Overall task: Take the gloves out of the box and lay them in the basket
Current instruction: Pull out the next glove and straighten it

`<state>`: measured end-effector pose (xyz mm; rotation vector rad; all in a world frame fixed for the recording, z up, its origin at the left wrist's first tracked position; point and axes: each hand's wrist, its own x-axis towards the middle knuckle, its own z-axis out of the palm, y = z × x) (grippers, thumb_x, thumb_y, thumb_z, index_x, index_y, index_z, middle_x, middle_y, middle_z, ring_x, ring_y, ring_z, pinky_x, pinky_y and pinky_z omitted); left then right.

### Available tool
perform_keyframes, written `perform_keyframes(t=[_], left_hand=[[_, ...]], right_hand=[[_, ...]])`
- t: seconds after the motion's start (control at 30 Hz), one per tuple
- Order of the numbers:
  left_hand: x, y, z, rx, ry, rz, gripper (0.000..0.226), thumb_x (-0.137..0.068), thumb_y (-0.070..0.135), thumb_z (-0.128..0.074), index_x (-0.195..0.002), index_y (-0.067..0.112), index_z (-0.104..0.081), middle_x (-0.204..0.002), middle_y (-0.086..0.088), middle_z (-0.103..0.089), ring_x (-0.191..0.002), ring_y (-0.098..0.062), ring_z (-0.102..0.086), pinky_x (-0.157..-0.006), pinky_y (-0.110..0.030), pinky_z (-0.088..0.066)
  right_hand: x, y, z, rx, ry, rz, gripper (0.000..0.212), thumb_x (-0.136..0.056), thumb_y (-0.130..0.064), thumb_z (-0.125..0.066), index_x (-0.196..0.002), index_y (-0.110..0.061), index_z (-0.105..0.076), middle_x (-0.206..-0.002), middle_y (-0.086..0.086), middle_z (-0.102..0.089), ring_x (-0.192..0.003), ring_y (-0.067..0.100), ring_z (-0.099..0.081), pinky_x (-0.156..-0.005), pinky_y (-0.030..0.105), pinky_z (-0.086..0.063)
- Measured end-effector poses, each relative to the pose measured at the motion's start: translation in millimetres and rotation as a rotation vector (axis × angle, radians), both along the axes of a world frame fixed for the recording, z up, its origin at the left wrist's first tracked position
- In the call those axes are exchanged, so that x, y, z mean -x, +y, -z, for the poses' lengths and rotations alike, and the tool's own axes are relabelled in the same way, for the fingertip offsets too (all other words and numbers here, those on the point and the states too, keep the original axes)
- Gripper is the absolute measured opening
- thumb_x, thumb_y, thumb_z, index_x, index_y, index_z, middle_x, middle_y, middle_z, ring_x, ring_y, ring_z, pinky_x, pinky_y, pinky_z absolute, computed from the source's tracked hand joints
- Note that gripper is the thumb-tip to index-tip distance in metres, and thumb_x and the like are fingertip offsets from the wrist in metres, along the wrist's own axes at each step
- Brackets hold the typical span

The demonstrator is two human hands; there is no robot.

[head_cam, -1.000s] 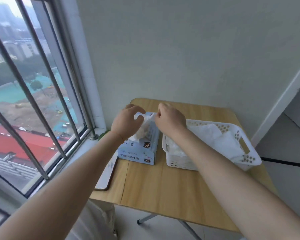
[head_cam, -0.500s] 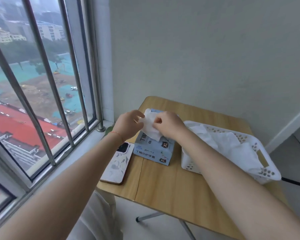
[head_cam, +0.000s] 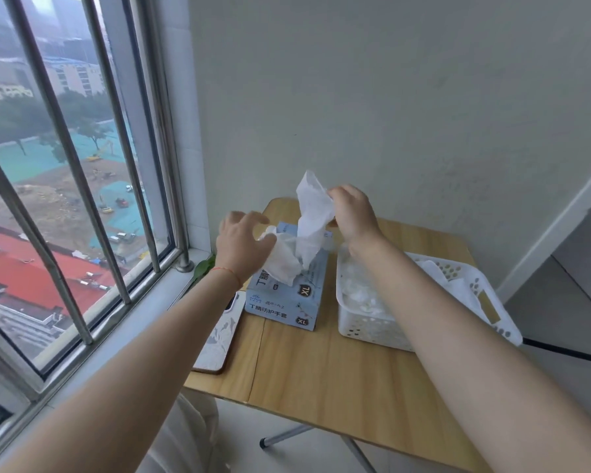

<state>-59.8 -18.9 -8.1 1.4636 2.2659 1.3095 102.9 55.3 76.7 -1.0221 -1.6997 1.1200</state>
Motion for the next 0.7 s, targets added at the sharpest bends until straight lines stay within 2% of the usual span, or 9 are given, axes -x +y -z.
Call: perform_keyframes(t=[0.07,0.13,0.2,0.3,0.37,0.47,0.53,0.6,0.7], left_hand=[[-8.0,-2.6,-19.4,-0.139,-0.137,0.03,0.024,-0.089,0.019,-0.058,-0.112,0.024,-0.063,-0.124,-0.003,-0.051,-0.119,-0.021,-0.048,-0.103,-0.035,-0.039],[-17.4,-4.8,-42.6,-0.195,-0.387,0.168,0.028,-0.088,0.015,-0.057,-0.113,0.025,-0.064,-0.12,0.0,-0.059,-0.111,-0.013,-0.057,-0.095,-0.031,-0.044],[-24.6,-7.3,-63.2,-0.167,-0.595,0.368,0.04,-0.08,0.02,-0.059,-0.119,0.025,-0.063,-0.121,0.003,-0.064,-0.107,-0.01,-0.061,-0.092,-0.028,-0.045],[-32.5,-9.5,-78.0,-0.089,-0.689,0.649,0.04,-0.078,0.025,-0.058,-0.115,0.012,-0.065,-0.108,-0.003,-0.067,-0.097,-0.019,-0.063,-0.09,-0.03,-0.048],[-39.0,-10.4,-81.9,-0.08,-0.753,0.725,0.035,-0.082,0.028,-0.061,-0.107,0.003,-0.061,-0.095,-0.012,-0.058,-0.083,-0.021,-0.057,-0.078,-0.03,-0.048],[-46.9,-8.6,-84.4,-0.099,-0.811,0.651,0.031,-0.083,0.024,-0.062,-0.106,0.003,-0.06,-0.092,-0.014,-0.052,-0.079,-0.025,-0.05,-0.073,-0.031,-0.045],[-49.8,-8.5,-83.1,-0.095,-0.831,0.605,0.023,-0.082,0.022,-0.06,-0.096,0.005,-0.062,-0.084,-0.01,-0.057,-0.073,-0.023,-0.053,-0.069,-0.031,-0.046],[-55.6,-10.4,-80.6,-0.068,-0.805,0.583,0.009,-0.085,0.019,-0.061,-0.082,0.011,-0.065,-0.074,-0.004,-0.061,-0.066,-0.02,-0.056,-0.063,-0.03,-0.045],[-67.1,-11.6,-76.2,-0.019,-0.681,0.539,0.016,-0.093,0.019,-0.062,-0.081,0.008,-0.066,-0.069,-0.003,-0.059,-0.056,-0.015,-0.055,-0.052,-0.021,-0.044]], right_hand=[[-3.8,-2.1,-6.4,0.111,0.119,-0.035,0.025,-0.082,-0.018,-0.042,-0.058,-0.018,-0.037,-0.061,0.0,-0.035,-0.062,0.017,-0.032,-0.057,0.03,-0.027],[-8.1,-3.0,-13.1,0.28,0.309,-0.081,0.038,-0.084,-0.011,-0.041,-0.048,-0.022,-0.032,-0.053,-0.005,-0.031,-0.055,0.015,-0.029,-0.055,0.029,-0.024],[-14.0,-2.6,-20.7,0.433,0.502,-0.193,0.034,-0.082,-0.01,-0.042,-0.052,-0.02,-0.029,-0.056,-0.004,-0.03,-0.055,0.015,-0.031,-0.055,0.029,-0.027],[-26.6,-4.7,-31.6,0.502,0.584,-0.298,0.026,-0.08,-0.014,-0.042,-0.056,-0.018,-0.032,-0.062,0.0,-0.032,-0.058,0.017,-0.036,-0.058,0.029,-0.03],[-34.2,-5.3,-32.6,0.495,0.564,-0.283,0.029,-0.083,-0.015,-0.04,-0.055,-0.018,-0.036,-0.06,-0.001,-0.034,-0.056,0.017,-0.036,-0.058,0.029,-0.029],[-49.5,-5.2,-26.8,0.482,0.452,-0.294,0.03,-0.085,-0.019,-0.039,-0.055,-0.017,-0.042,-0.057,-0.001,-0.037,-0.057,0.017,-0.036,-0.059,0.03,-0.029],[-62.2,-6.8,-22.3,0.472,0.284,-0.388,0.025,-0.085,-0.029,-0.039,-0.079,-0.011,-0.055,-0.066,0.002,-0.047,-0.061,0.02,-0.043,-0.06,0.03,-0.036],[-76.4,-7.9,-18.0,0.475,0.124,-0.479,0.045,-0.089,-0.045,-0.037,-0.096,-0.01,-0.065,-0.078,0.007,-0.061,-0.068,0.022,-0.057,-0.064,0.031,-0.048],[-89.0,-7.9,-10.3,0.416,-0.022,-0.442,0.061,-0.085,-0.063,-0.052,-0.115,-0.012,-0.069,-0.11,0.01,-0.071,-0.097,0.024,-0.067,-0.085,0.039,-0.051]])
